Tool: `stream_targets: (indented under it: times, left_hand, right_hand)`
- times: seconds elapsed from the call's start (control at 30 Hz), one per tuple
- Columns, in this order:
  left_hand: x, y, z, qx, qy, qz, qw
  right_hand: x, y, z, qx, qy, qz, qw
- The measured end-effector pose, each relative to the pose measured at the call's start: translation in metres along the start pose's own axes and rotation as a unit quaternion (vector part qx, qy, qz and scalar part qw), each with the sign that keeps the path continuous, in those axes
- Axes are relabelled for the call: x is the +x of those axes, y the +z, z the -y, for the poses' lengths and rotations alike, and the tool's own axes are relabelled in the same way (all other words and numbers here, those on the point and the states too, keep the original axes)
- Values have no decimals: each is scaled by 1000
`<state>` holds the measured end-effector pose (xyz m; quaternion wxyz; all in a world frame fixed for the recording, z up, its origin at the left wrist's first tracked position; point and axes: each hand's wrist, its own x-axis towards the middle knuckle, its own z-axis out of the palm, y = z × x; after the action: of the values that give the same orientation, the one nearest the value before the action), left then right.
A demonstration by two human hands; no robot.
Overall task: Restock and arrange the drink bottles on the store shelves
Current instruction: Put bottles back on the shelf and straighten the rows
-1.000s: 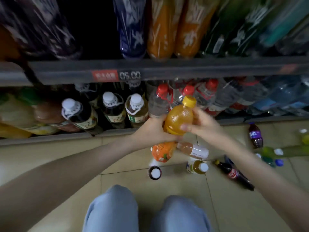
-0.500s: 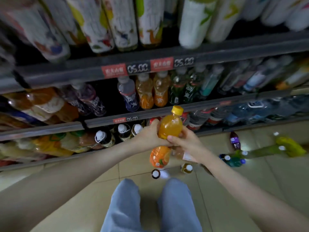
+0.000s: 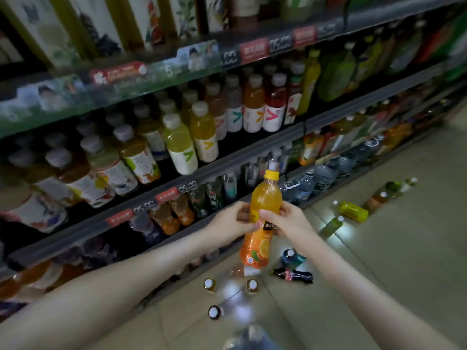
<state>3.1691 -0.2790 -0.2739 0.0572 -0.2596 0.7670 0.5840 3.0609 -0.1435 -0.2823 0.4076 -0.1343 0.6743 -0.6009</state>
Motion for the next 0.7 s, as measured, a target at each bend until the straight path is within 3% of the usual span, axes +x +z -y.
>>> stream_targets:
  times: [0.37, 0.7]
  left_hand:
    - [42, 82, -79, 74, 48, 50, 995]
    - [159, 250, -201, 99, 70, 77, 990]
  right_hand:
    - [-34, -118, 41, 52, -43, -133, 989]
    - [-36, -370, 71, 13, -63, -221, 973]
